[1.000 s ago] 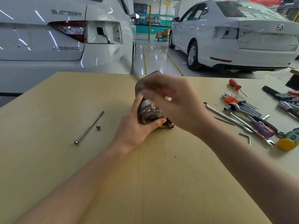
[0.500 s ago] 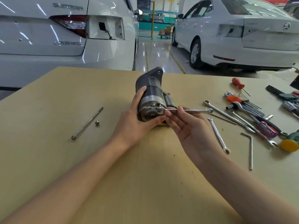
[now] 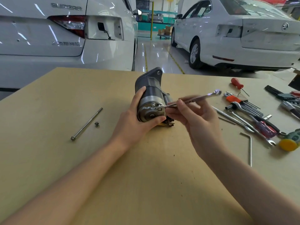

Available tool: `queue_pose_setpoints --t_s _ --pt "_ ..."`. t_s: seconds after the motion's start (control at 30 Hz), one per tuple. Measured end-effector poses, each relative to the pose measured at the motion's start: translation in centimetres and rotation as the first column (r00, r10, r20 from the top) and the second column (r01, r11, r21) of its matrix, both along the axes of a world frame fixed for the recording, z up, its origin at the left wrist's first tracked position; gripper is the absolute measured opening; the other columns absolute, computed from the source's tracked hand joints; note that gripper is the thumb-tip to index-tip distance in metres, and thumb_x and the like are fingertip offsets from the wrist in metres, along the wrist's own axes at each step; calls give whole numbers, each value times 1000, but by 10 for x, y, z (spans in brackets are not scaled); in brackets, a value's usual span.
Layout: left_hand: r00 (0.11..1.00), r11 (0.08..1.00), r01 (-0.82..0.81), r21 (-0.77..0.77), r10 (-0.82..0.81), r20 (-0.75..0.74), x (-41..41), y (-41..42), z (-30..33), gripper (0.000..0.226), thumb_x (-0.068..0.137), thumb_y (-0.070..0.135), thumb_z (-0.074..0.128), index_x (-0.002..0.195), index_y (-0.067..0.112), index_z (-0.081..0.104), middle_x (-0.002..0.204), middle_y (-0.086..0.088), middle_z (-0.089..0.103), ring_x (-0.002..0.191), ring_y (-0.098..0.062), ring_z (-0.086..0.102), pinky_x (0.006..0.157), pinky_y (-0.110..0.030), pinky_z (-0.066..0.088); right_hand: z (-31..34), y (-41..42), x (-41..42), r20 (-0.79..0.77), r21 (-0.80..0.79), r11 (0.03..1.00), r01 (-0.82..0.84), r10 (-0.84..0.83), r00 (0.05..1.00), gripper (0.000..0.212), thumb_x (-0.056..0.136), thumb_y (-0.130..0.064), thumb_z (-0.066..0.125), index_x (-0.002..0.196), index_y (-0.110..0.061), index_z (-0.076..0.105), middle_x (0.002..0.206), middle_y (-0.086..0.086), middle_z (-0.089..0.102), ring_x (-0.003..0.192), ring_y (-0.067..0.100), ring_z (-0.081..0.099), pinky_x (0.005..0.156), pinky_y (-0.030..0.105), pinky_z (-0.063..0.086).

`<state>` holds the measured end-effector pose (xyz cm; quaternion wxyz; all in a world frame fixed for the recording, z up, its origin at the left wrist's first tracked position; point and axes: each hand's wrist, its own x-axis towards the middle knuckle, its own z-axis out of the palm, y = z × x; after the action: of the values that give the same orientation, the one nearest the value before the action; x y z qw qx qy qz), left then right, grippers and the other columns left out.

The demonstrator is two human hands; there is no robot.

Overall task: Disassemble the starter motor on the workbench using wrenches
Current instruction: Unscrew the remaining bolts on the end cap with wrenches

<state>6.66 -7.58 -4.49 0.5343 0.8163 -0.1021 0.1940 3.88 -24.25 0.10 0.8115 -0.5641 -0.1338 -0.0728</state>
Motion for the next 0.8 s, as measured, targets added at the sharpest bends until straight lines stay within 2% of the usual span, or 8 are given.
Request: queue_pose_setpoints --t_s 0.1,0.23,0.4,0.43,0.5,0.6,0.67,0.8 --pt "1000 1000 -6 -23 6 -1 0 0 -1 93 67 40 84 142 48 31 101 31 60 90 17 59 74 3 39 17 3 7 348 -416 884 214 -63 935 13 89 1 61 90 -12 59 76 6 68 66 14 65 64 26 53" --pt "1000 1000 -13 26 14 -13 1 1 -2 91 63 49 79 142 44 33 88 42 60 84 23 57 71 5 37 40 17 16 609 -710 551 438 169 775 18 89 -5 61 106 -6 67 76 -8 57 65 8 51 66 18 44" --pt "999 992 -7 127 13 -44 7 5 -4 59 70 30 63 117 -5 56 76 19 58 67 26 49 56 0 35 47 41 22 424 -855 -7 519 567 706 23 97 -12 45 105 -12 67 102 0 58 93 19 57 77 25 42" --pt "998 991 -12 135 19 -53 6 5 -3 50 72 28 63 111 -3 60 70 21 55 67 26 49 57 0 35 48 41 22 417 -850 -18 527 589 692 22 97 -11 45 103 -11 67 101 0 58 93 19 58 78 25 42" --pt "998 992 -34 125 39 -38 3 5 -3 35 73 34 71 103 18 62 63 25 59 67 25 51 57 1 36 48 37 18 515 -855 242 458 498 698 17 94 -9 53 101 -7 68 94 -1 61 85 10 59 77 21 43" --pt "1000 1000 -4 29 4 -14 -1 2 -1 86 60 56 78 136 39 42 89 37 62 85 22 57 70 5 37 37 20 9 537 -496 832 250 67 841 7 89 -1 60 94 -3 64 80 1 65 71 6 60 71 18 48" --pt "1000 1000 11 12 -11 -21 -1 1 0 96 62 52 80 143 47 30 99 33 61 91 19 58 74 4 37 21 11 3 297 -239 962 136 -61 953 5 92 0 57 91 -5 59 75 4 68 67 14 63 67 25 54" --pt "1000 1000 7 10 -7 -15 0 1 2 99 58 57 77 144 48 28 99 35 57 89 21 57 74 4 38 -1 -4 2 -200 160 987 4 29 979 5 95 -3 51 93 -1 55 74 12 69 69 21 68 68 26 56"
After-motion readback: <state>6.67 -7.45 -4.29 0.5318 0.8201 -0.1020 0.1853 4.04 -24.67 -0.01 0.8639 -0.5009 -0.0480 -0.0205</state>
